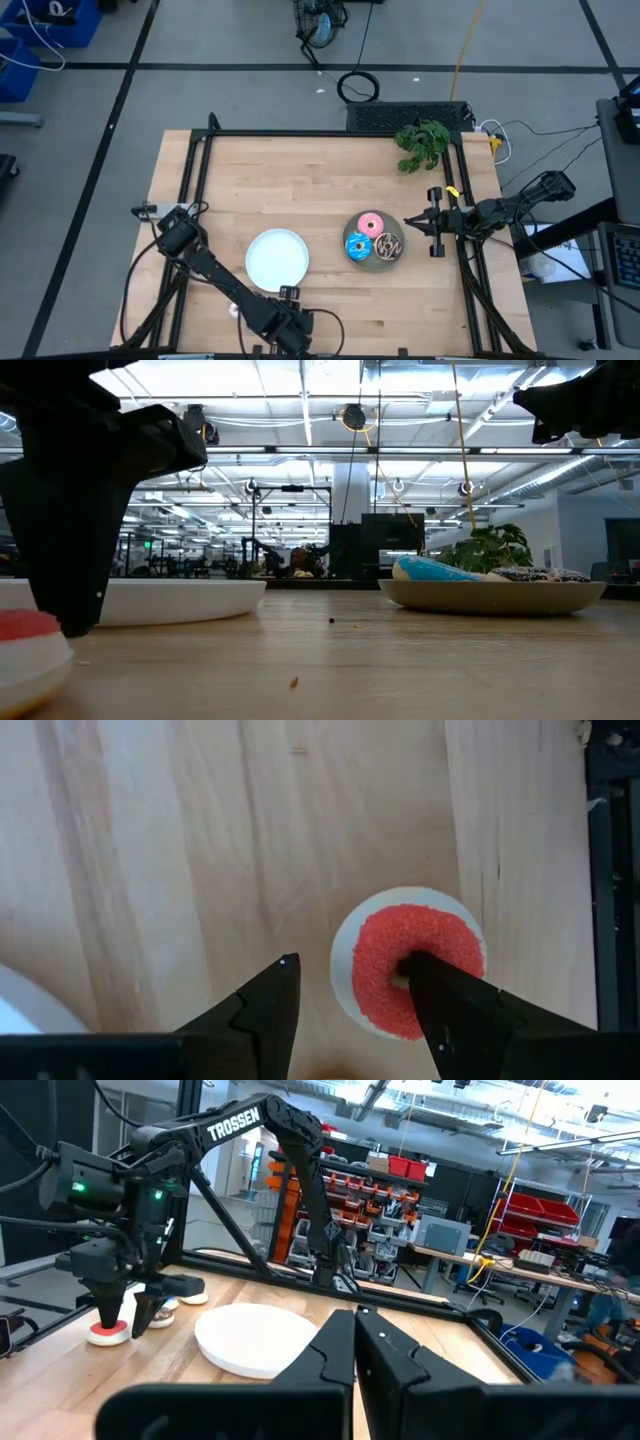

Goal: Pick & Place donuts
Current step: Put the small red donut on the white plate

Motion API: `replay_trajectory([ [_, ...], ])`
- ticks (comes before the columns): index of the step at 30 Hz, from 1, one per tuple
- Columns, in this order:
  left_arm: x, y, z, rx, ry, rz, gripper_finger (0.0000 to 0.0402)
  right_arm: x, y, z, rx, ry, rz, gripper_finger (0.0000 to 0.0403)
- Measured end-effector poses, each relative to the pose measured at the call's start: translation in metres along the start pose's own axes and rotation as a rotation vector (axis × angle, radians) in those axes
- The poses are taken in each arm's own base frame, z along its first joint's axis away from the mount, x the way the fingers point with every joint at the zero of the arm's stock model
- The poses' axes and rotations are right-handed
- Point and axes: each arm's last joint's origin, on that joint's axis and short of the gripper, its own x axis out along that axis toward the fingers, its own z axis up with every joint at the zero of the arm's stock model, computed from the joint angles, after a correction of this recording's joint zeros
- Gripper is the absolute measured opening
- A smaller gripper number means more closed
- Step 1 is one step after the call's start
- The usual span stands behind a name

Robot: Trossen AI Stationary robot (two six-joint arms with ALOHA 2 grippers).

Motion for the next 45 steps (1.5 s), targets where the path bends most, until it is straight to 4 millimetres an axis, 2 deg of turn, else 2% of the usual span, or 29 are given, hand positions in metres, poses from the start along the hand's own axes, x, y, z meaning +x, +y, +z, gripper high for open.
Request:
replay_trajectory([
  [5, 0.009, 0.002, -0.003, -0.009, -0.026, -0.024, 0.0192, 0.000, 0.000, 0.000, 0.000, 0.000, 0.000, 0.0000],
  [8, 0.010, 0.002, -0.003, -0.020, -0.023, -0.031, 0.0177, 0.000, 0.000, 0.000, 0.000, 0.000, 0.000, 0.0000],
  [11, 0.010, 0.002, -0.003, -0.025, -0.018, -0.043, 0.0143, 0.000, 0.000, 0.000, -0.001, 0.000, 0.000, 0.0000],
  [19, 0.011, 0.007, -0.001, -0.046, 0.032, -0.100, 0.0022, 0.000, 0.000, 0.000, -0.003, 0.000, 0.000, 0.0000],
  [21, 0.008, 0.009, -0.001, -0.043, 0.039, -0.109, 0.0012, 0.000, 0.000, 0.000, -0.003, 0.000, 0.000, 0.0000],
  [24, 0.003, 0.011, -0.001, -0.042, 0.040, -0.111, 0.0020, 0.000, 0.000, 0.000, -0.003, 0.000, 0.000, 0.0000],
  [30, -0.025, 0.021, -0.003, -0.024, 0.050, -0.075, 0.0009, 0.000, 0.000, 0.000, -0.004, 0.002, 0.000, 0.0000],
  [36, -0.073, 0.044, -0.003, -0.017, -0.014, 0.008, 0.0017, 0.000, 0.000, 0.000, -0.012, 0.004, 0.000, 0.0000],
  [41, -0.115, 0.080, -0.011, -0.112, 0.007, 0.117, 0.0007, 0.000, 0.000, -0.001, -0.013, 0.006, 0.001, 0.0000],
  [45, -0.135, 0.112, -0.015, -0.241, 0.048, 0.181, 0.0023, 0.000, 0.000, -0.001, -0.014, 0.006, 0.000, 0.0000],
])
